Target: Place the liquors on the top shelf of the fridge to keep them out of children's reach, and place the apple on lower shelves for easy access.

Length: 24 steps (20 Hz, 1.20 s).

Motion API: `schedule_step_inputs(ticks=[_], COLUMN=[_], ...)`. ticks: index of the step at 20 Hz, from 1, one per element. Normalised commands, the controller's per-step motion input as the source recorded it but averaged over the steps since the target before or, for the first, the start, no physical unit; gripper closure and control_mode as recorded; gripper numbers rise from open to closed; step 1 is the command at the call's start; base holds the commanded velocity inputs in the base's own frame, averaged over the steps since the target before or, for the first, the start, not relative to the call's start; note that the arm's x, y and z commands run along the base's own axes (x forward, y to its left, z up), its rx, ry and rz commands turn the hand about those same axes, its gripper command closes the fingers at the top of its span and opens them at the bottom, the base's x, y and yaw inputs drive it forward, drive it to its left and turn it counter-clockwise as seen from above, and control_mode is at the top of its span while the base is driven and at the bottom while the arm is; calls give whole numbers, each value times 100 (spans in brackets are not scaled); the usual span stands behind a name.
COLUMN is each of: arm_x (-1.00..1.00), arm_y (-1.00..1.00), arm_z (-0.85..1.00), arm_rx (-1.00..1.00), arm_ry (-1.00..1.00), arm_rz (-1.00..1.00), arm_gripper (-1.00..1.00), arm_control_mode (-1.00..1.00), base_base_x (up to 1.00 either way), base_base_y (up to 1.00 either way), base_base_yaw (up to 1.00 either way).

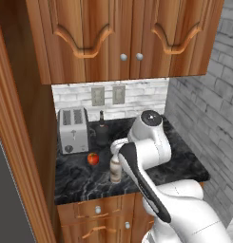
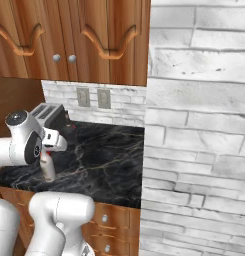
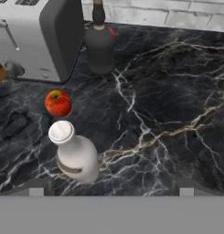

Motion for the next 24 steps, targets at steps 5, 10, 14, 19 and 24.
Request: schedule_step_inputs(ticks=[5,10,14,19,24], arm_x=[0,0,4,8,12], arm_y=[50,28,5,0,0], arm_z=[-11,-12,-20,-13,-15], arm_rx=[0,0,0,0,0], arm_ry=[0,3,0,0,0], arm_rz=[-1,0,0,-2,-3], arm_gripper=[-100,-100,-100,-100,-100], arm_control_mode=[-100,-100,-100,-100,-100], base_base_x=[0,0,0,0,0], base_base_y=[0,0,0,0,0], base_base_yaw=[0,0,0,0,0])
